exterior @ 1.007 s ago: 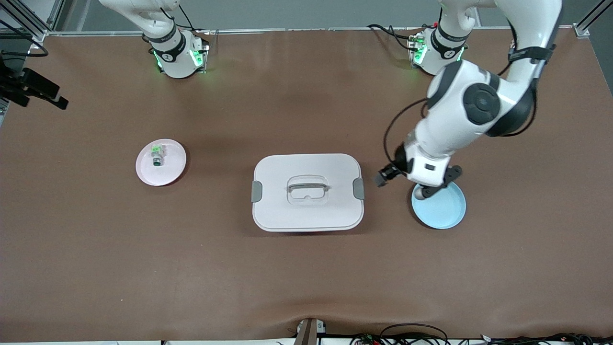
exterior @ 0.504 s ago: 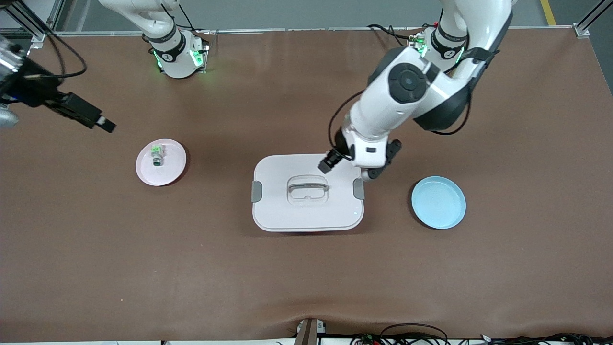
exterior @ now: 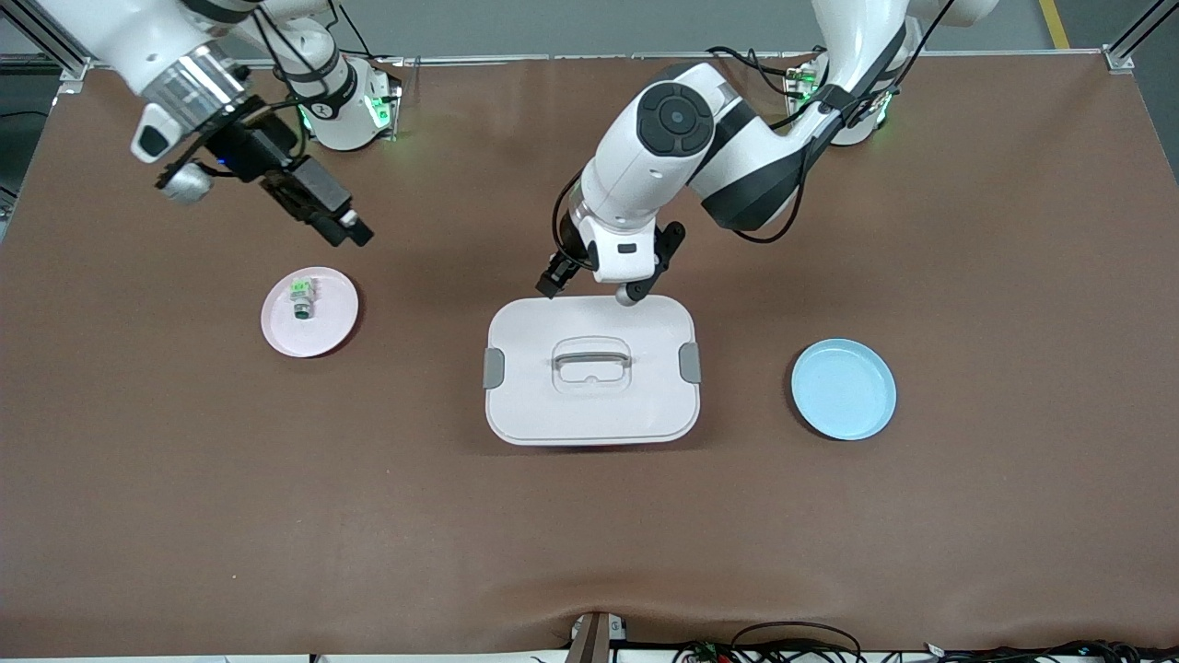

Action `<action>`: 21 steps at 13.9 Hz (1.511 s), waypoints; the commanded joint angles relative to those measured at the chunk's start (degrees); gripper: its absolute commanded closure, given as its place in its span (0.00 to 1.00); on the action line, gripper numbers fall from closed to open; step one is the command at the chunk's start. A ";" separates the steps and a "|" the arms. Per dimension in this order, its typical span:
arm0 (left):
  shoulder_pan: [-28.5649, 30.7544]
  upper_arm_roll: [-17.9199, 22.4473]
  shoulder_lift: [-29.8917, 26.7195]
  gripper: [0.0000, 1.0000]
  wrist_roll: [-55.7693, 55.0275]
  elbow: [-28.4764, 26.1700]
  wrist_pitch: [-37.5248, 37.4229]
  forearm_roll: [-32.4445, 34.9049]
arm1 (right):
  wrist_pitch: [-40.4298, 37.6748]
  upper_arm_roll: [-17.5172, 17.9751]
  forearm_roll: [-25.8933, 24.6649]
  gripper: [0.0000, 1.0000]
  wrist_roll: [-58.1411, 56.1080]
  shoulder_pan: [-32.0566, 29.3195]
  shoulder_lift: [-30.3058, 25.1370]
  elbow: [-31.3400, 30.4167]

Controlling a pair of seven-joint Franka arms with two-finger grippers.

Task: Transfer orange switch to right arm and place
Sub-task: 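Carry the switch over the white box while the right gripper reaches it, then grasp the orange switch with the right gripper beside the left gripper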

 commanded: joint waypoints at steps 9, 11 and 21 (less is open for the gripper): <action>-0.77 0.46 3.92 1.00 -2.91 5.98 5.55 -0.72 | 24.74 -0.66 6.45 0.00 -3.75 15.67 12.40 -2.08; -0.77 0.46 3.92 1.00 0.06 5.98 5.55 -0.72 | 25.26 -0.66 6.63 0.00 -3.76 16.55 14.42 -0.59; -0.95 0.46 5.07 1.00 1.58 7.12 5.99 -0.72 | 31.67 -0.66 8.56 0.00 -3.84 20.42 23.91 6.54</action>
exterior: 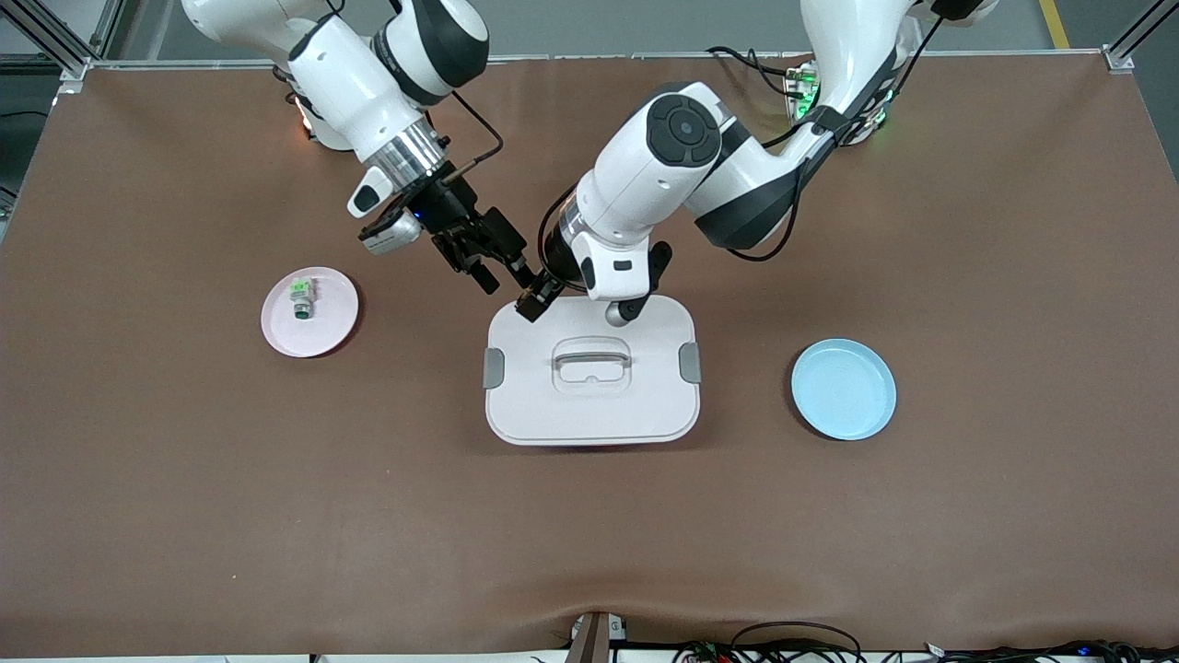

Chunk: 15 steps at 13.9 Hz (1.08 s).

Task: Transfer orange switch to right arm and place
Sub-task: 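Grasp the orange switch with the right gripper beside the left gripper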

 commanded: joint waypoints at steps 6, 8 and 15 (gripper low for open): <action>-0.71 -0.30 1.23 1.00 0.78 2.23 0.63 -0.73 | 4.89 -0.59 2.04 0.00 -1.62 3.35 4.45 1.75; -0.71 -0.30 1.23 1.00 0.69 2.23 0.63 -0.73 | 4.89 -0.59 1.95 0.00 -1.88 3.18 4.37 1.40; -0.71 -0.30 1.23 1.00 0.69 2.23 0.72 -0.73 | 4.89 -0.59 2.04 0.43 -2.94 3.18 4.37 1.31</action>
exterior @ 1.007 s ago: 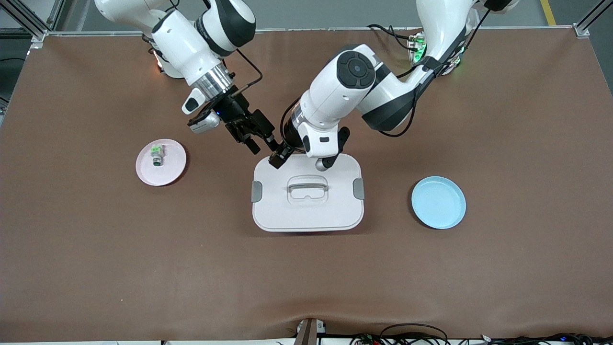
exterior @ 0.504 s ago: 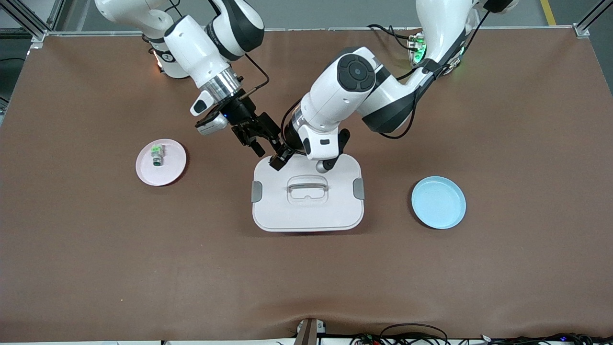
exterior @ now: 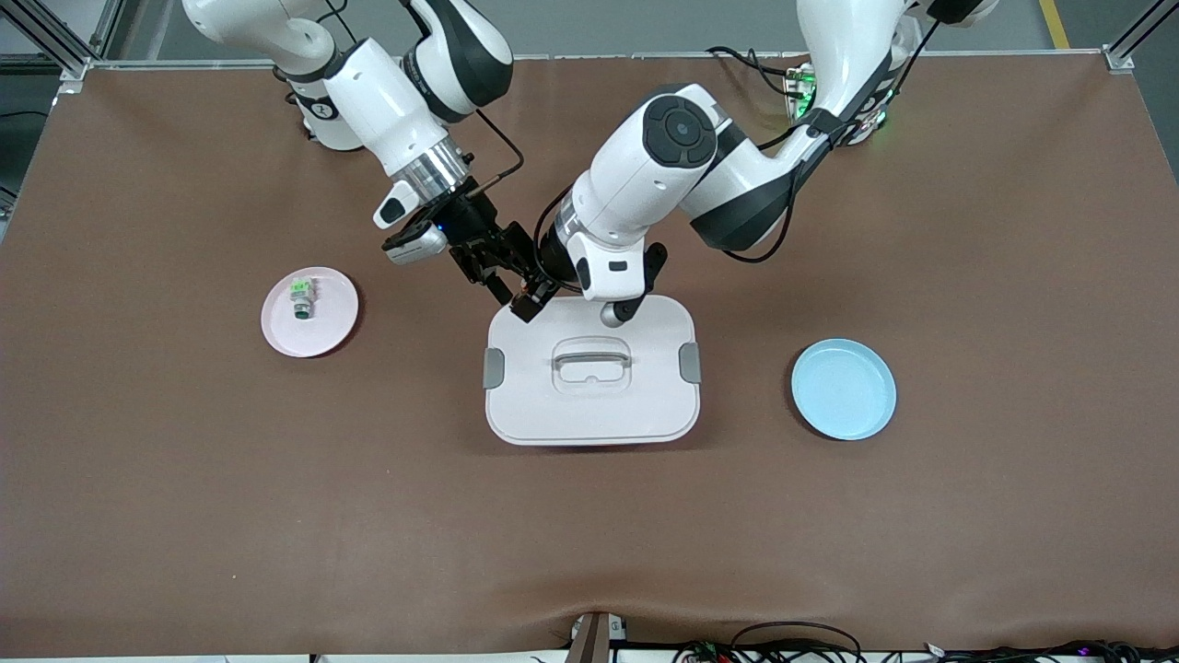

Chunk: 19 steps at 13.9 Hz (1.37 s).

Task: Transfer orange switch to right arm and place
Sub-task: 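Grasp the orange switch with the right gripper beside the left gripper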

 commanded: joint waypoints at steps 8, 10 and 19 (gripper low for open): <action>-0.25 -0.03 0.78 0.96 0.71 1.55 0.05 -0.72 | 0.09 -0.42 1.73 1.00 -1.35 0.96 0.35 1.28; -0.25 0.32 0.43 0.08 0.71 1.55 0.05 -0.29 | -0.08 -0.42 1.81 1.00 -1.35 0.79 0.35 1.36; 1.85 8.48 -5.62 0.00 9.38 1.47 -8.01 0.51 | -7.36 -0.50 1.90 1.00 -5.83 -3.25 -1.92 0.31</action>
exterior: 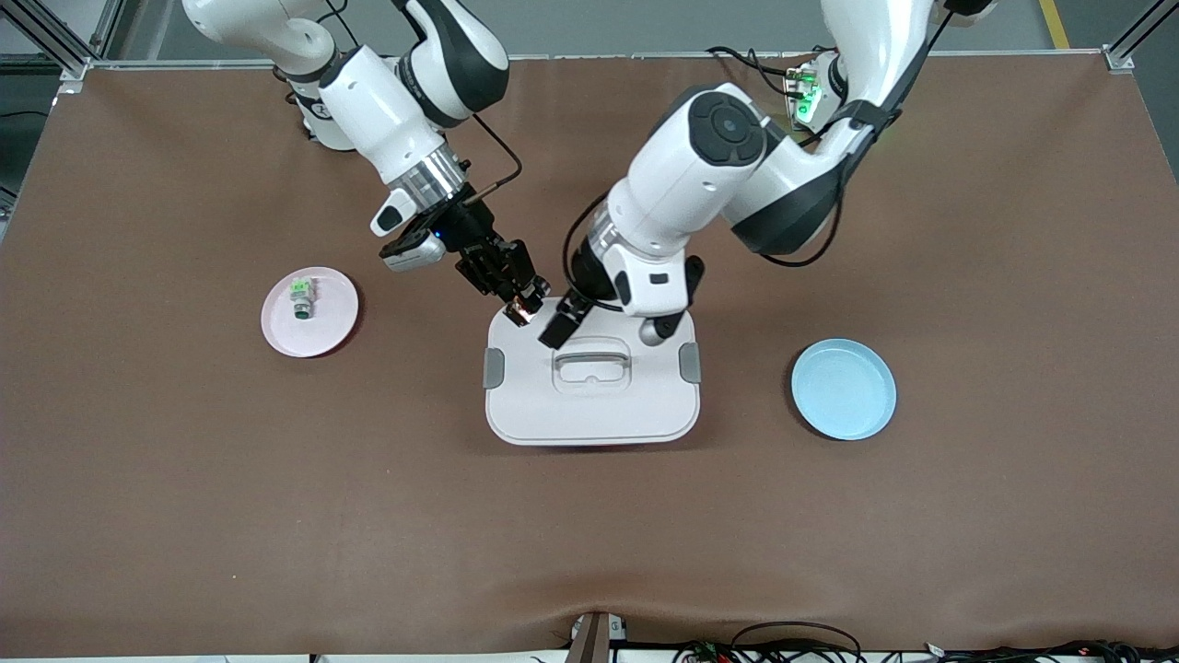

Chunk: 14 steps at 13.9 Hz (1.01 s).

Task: Transfer orange switch to right arm and place
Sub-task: 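Open the left gripper and pull both grippers apart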

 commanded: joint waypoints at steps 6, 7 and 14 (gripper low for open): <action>12.15 2.95 -6.27 0.00 24.81 -0.73 -13.02 2.42 | -19.02 -0.21 12.28 1.00 -24.78 -9.80 -11.04 -6.71; 13.39 2.95 -6.44 0.00 27.97 -0.73 -15.39 4.43 | -22.01 -0.39 14.49 1.00 -30.59 -11.81 -12.79 -8.29; 20.07 2.95 -9.52 0.00 48.29 -0.99 -26.65 14.91 | -34.76 -0.74 0.58 1.00 -41.90 -26.32 -18.17 -17.27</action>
